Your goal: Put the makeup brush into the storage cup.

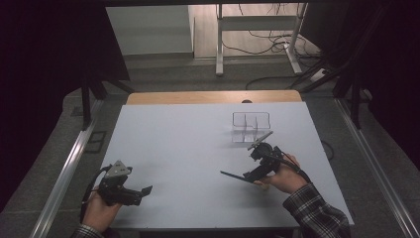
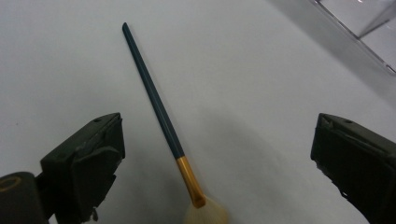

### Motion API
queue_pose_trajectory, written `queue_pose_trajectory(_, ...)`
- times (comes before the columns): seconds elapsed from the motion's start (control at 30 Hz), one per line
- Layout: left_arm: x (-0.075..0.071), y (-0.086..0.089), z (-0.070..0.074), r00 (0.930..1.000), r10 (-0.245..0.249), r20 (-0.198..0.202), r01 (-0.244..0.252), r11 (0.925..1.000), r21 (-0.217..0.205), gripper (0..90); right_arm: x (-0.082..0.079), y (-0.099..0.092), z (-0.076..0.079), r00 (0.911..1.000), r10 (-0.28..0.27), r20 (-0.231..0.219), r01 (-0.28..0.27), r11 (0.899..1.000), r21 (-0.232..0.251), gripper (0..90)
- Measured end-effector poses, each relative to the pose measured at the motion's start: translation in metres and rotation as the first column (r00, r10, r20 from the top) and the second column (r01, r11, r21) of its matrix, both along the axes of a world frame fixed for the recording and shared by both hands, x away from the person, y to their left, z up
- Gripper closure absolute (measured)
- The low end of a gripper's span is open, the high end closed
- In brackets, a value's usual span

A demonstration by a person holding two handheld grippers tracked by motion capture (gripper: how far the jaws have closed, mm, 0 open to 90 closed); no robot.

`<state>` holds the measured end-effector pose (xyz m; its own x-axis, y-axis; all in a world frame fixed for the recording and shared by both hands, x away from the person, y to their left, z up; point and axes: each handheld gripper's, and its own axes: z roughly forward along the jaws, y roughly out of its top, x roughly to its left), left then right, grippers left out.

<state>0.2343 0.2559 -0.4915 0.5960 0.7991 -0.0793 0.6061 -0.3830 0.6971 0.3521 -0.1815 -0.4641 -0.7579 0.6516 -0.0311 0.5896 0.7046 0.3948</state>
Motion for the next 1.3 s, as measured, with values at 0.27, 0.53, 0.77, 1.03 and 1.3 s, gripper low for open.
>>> queue_pose_trajectory(0.27, 0.000, 0.000, 0.000, 1.0000, -0.001, 0.000, 0.001, 1.0000, 0.000, 0.0, 0.004, 0.014, -0.001, 0.9995, 0.029, -0.010, -0.029, 0.999, -0.024, 6.7)
queue_pose_trajectory(0.53, 0.000, 0.000, 0.000, 1.0000, -0.005, -0.002, 0.005, 1.0000, 0.001, 0.0, 0.005, 0.014, 0.000, 0.9992, 0.035, -0.018, -0.036, 0.999, -0.038, 7.0)
queue_pose_trajectory(0.77, 0.001, -0.001, 0.000, 1.0000, -0.005, -0.003, 0.005, 1.0000, 0.002, 0.0, 0.004, 0.011, -0.011, 0.9988, 0.039, -0.029, -0.041, 0.998, -0.049, 7.3)
queue_pose_trajectory(1.03, 0.001, -0.001, 0.000, 1.0000, -0.006, -0.002, 0.006, 1.0000, 0.003, 0.0, 0.001, 0.010, -0.022, 0.9984, 0.046, -0.034, -0.048, 0.997, -0.055, 8.6)
queue_pose_trajectory(1.3, 0.001, -0.001, -0.001, 1.0000, -0.009, -0.002, 0.009, 0.9999, 0.008, 0.0, -0.003, 0.010, -0.033, 0.9970, 0.061, -0.048, -0.064, 0.996, -0.067, 11.4)
